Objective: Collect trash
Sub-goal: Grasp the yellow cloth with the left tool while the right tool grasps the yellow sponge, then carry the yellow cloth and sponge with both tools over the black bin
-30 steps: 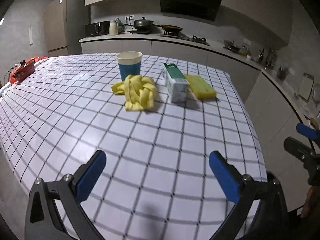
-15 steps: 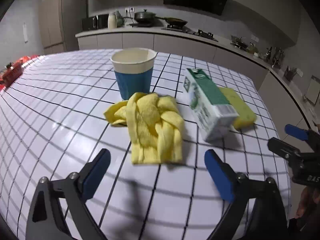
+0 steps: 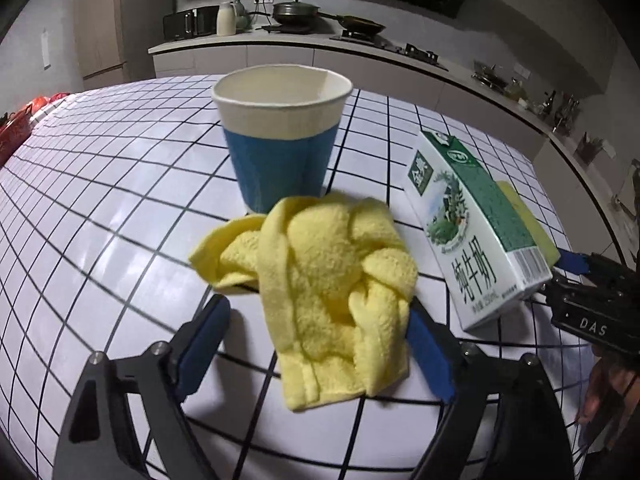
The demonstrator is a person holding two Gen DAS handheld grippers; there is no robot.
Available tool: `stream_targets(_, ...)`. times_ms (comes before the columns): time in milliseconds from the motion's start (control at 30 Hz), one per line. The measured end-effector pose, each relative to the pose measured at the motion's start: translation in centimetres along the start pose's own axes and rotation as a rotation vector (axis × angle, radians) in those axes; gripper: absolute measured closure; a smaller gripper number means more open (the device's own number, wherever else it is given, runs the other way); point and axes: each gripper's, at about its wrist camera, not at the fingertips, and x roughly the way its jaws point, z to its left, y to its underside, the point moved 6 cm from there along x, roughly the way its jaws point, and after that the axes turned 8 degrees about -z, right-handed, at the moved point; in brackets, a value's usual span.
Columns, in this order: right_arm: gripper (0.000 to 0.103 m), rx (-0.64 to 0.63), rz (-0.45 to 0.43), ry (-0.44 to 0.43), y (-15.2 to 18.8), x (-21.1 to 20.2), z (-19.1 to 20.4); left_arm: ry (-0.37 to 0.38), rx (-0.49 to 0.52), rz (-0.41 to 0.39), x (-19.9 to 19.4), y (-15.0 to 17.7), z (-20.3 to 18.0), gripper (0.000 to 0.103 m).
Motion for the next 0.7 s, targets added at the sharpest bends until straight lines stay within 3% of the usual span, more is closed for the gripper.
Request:
stream_targets(33, 0.037, -0.002, 0.001, -0.001, -0.1, 0.0, 0.1, -0.004, 0.008, -0.001, 0.0, 0.0, -0.1, 0.021)
stream_targets(67, 0.042, -0.003, 0.002, -0.002, -0.1, -0.1, 0.1, 0.0, 0.012, -0.004, -0.1, -0.1, -0.2, 0.033)
stream_targets(100, 0.045, 0.0, -0.001, -0.006, -0.1, -0.2, 0.2, 0.015, 0.013, -0.012, -0.1, -0.3, -0.4, 0.055)
stream_targets(133, 0.049, 0.004, -0.005, -0.015, -0.1, -0.6, 0.3, 0.022, 0.019, -0.012, -0.2, -0.4, -0.5, 0.064)
stream_targets(267, 0.055, 0.005, -0.027, -0.029, 0.1, -1.7, 0.7, 0.056, -0.003, -0.022, -1.3, -0.1, -0.6, 0.085)
stream_targets(700, 0.057, 0.0, -0.12, -0.054, 2.3, -10.3, -0.1, 0.085, -0.005, -0.085, -8.1, 1.6, -2.0, 0.085)
